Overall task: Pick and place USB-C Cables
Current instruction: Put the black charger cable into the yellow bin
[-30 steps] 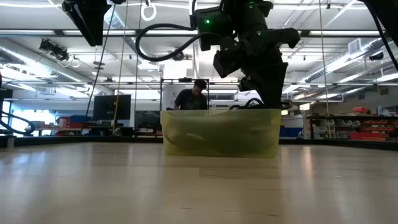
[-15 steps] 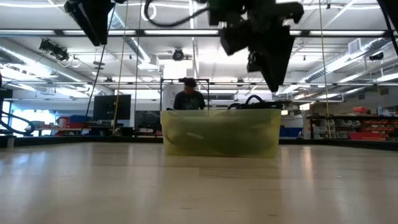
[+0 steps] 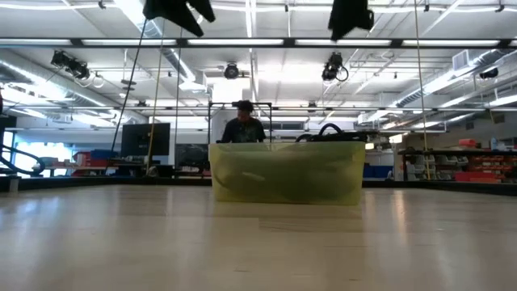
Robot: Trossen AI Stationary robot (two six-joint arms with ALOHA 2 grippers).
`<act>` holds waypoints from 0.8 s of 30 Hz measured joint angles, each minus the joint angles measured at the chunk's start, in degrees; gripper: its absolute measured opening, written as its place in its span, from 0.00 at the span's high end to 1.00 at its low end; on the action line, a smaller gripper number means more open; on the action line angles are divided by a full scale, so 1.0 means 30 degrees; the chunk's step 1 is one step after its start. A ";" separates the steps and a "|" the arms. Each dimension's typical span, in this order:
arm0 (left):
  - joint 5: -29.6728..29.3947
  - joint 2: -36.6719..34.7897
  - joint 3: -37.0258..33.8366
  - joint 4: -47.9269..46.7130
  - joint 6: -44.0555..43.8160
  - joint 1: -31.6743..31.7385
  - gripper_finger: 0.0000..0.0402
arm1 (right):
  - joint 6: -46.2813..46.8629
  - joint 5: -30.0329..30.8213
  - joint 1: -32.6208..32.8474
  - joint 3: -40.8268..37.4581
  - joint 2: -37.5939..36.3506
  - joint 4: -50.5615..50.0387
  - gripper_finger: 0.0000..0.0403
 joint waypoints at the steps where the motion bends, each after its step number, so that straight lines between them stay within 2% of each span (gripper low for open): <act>1: 0.0075 0.0150 -0.0053 0.0433 0.0279 0.0135 0.42 | 0.0104 0.0352 0.0000 0.0000 -0.0540 0.0395 0.62; 5: 0.2215 0.0876 -0.0762 0.1425 0.1652 0.0855 0.43 | 0.0210 0.1444 -0.0007 0.0000 -0.2569 0.2072 0.62; 8: 0.3159 0.2093 -0.1303 0.1886 0.2951 0.1121 0.50 | 0.0197 0.1958 -0.0007 0.0000 -0.3834 0.3153 0.63; 11: 0.3232 0.3751 -0.1530 0.3451 0.4731 0.1158 0.64 | 0.0158 0.2357 0.0026 0.0000 -0.4746 0.3739 0.63; 15: 0.4048 0.5784 -0.1523 0.6391 0.7093 0.1205 0.91 | 0.0162 0.2723 0.0087 0.0000 -0.5421 0.3846 0.63; 16: 0.4426 0.6257 -0.1523 0.7283 0.7451 0.1244 0.95 | 0.0169 0.2746 0.0080 0.0000 -0.5504 0.3851 0.63; 20: 0.5058 0.7701 -0.1523 0.9342 0.7997 0.1589 0.98 | 0.0174 0.2744 0.0084 0.0000 -0.5528 0.3767 0.63; 24: 0.5084 0.8765 -0.1517 1.0017 0.7998 0.1910 0.99 | 0.0077 0.2741 0.0087 0.0000 -0.5228 0.3613 0.63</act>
